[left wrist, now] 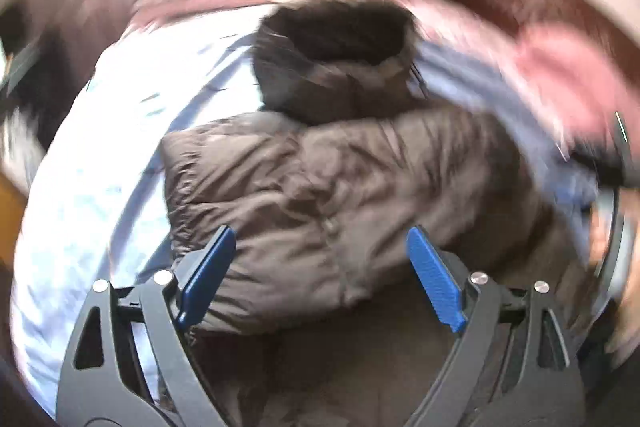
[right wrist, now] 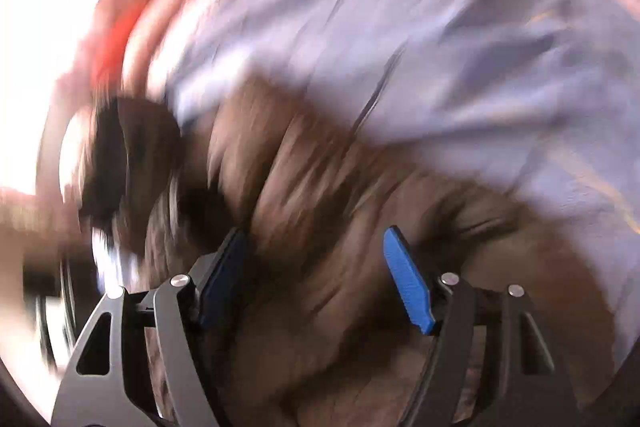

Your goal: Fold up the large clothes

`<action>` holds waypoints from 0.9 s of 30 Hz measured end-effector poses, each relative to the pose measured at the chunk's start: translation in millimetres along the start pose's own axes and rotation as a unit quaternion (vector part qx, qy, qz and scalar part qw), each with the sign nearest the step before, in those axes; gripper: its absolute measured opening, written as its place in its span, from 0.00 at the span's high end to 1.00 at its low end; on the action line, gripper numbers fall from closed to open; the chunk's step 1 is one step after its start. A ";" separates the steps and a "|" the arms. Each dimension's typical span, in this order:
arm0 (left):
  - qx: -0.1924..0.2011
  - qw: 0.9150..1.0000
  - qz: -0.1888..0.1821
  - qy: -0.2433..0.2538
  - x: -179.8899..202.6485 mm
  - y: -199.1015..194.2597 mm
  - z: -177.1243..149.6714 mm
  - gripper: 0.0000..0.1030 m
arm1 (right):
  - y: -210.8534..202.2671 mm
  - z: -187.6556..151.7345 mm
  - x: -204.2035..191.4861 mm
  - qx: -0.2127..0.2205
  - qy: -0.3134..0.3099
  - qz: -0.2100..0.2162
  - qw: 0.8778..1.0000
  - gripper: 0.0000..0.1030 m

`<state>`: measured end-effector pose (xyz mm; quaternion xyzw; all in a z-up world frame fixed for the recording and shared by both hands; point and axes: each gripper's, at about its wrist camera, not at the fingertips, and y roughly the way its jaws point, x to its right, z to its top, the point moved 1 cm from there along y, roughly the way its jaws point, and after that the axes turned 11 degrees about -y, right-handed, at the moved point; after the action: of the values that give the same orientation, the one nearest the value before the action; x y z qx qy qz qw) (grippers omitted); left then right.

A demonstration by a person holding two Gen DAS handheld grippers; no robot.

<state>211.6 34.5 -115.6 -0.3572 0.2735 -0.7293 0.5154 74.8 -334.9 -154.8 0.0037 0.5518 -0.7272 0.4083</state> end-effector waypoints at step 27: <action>-0.057 0.988 0.145 0.017 -36.1 36.8 -51.1 0.10 | 40.9 -65.0 -131.3 -0.104 -0.426 -0.001 0.899 0.10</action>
<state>198.8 58.5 -182.9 -0.3302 0.3722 -0.6361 0.5897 157.8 -207.4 -153.1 -0.3495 0.3977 -0.5985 0.6012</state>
